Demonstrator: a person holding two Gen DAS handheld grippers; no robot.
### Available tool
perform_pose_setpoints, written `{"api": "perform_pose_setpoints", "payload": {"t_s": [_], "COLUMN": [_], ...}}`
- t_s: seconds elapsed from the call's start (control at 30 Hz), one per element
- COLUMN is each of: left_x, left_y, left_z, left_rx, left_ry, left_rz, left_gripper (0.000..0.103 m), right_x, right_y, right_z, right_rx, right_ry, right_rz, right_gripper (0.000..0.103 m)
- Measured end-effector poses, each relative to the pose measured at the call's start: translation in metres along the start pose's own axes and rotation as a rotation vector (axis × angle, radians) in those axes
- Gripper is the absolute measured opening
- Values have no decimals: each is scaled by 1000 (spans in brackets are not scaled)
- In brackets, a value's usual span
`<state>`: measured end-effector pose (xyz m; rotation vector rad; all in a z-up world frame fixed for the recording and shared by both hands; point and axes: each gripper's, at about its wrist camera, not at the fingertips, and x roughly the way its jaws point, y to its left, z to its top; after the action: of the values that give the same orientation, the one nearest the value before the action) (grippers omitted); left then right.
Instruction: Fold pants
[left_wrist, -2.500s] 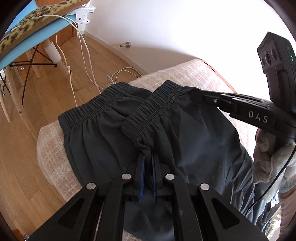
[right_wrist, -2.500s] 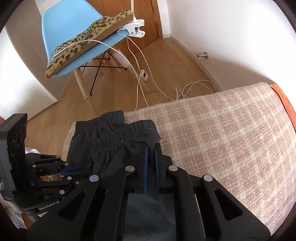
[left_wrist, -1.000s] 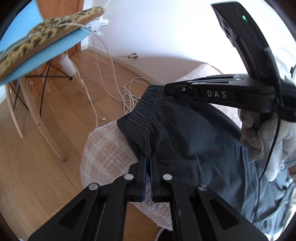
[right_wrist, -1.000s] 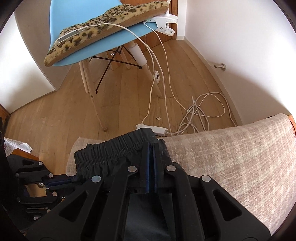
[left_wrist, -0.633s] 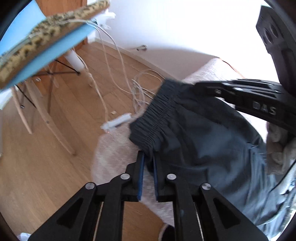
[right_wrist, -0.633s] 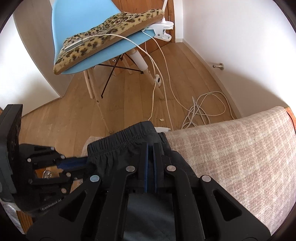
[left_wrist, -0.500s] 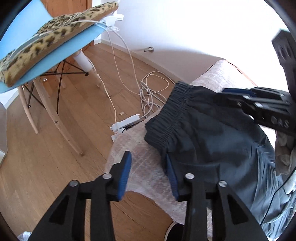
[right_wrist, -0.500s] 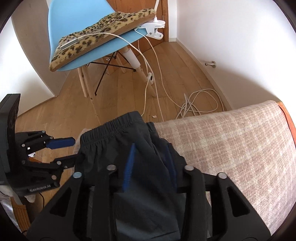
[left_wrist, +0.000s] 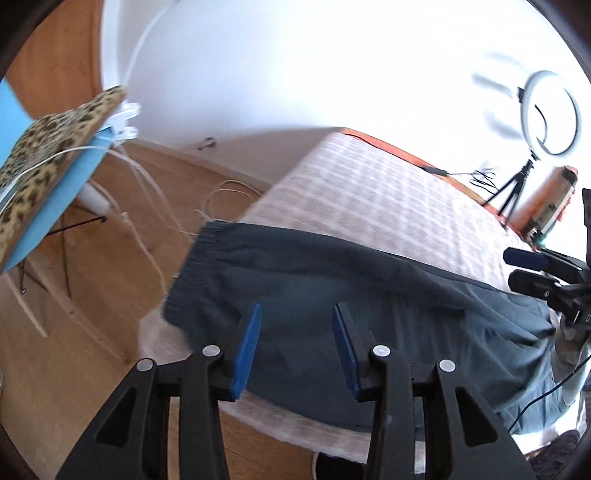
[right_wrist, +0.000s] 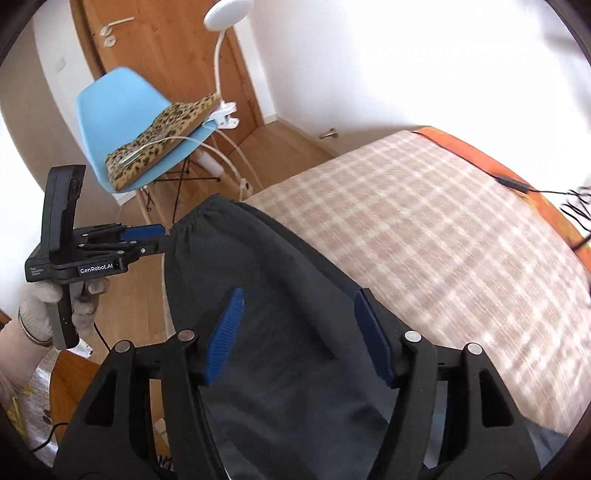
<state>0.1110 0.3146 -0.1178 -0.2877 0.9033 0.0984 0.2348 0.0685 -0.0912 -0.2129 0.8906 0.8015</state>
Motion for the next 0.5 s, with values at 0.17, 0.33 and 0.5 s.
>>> {"api": "perform_pose_setpoints", "payload": {"t_s": [0.17, 0.33, 0.5], "left_x": [6, 9, 18], "left_y": [-76, -157, -226], "left_z": [10, 14, 16], "left_rx": [146, 285, 435], "left_ry": [41, 76, 119], "left_rz": [-135, -263, -305], "left_gripper": [38, 38, 38], "right_x": [-87, -160, -226], "right_y": [-56, -111, -179], "right_z": [-55, -106, -167], "right_rx": [166, 348, 534], "right_ry": [-62, -115, -147], "right_rz": [-163, -329, -456], "right_gripper": [85, 85, 85]}}
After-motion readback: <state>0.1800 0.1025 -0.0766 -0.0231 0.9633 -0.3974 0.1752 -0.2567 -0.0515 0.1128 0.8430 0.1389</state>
